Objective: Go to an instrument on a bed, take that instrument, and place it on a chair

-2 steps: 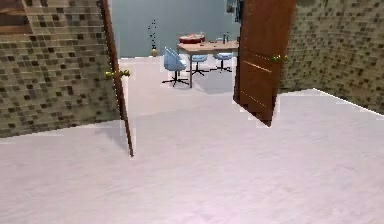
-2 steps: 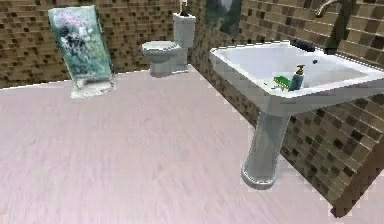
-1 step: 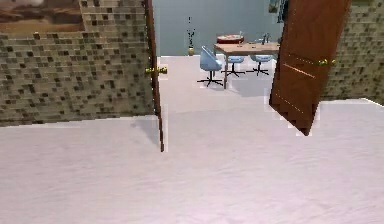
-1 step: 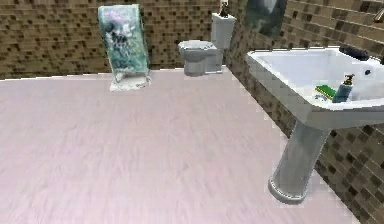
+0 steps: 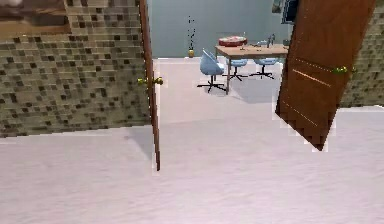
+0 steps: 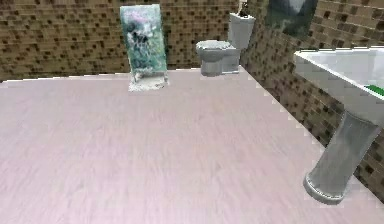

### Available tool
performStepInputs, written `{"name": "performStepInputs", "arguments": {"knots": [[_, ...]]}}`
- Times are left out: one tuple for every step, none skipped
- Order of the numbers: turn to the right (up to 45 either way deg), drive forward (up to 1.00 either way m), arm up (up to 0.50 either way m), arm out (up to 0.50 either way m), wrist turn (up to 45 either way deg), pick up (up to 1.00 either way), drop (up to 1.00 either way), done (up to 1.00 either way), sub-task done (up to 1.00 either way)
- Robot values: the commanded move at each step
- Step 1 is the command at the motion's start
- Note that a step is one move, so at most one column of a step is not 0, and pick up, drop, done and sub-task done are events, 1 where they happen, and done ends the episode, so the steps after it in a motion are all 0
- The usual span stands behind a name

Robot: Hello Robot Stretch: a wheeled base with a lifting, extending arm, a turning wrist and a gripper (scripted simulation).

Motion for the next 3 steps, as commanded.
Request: {"name": "performStepInputs", "arguments": {"knots": [[-45.0,0.00,0.00,0.00,0.0,0.00,0.00,0.00,0.00],[-45.0,0.00,0.00,0.00,0.0,0.00,0.00,0.00,0.00],[-24.0,0.00,0.00,0.00,0.0,0.00,0.00,0.00,0.00]]}}
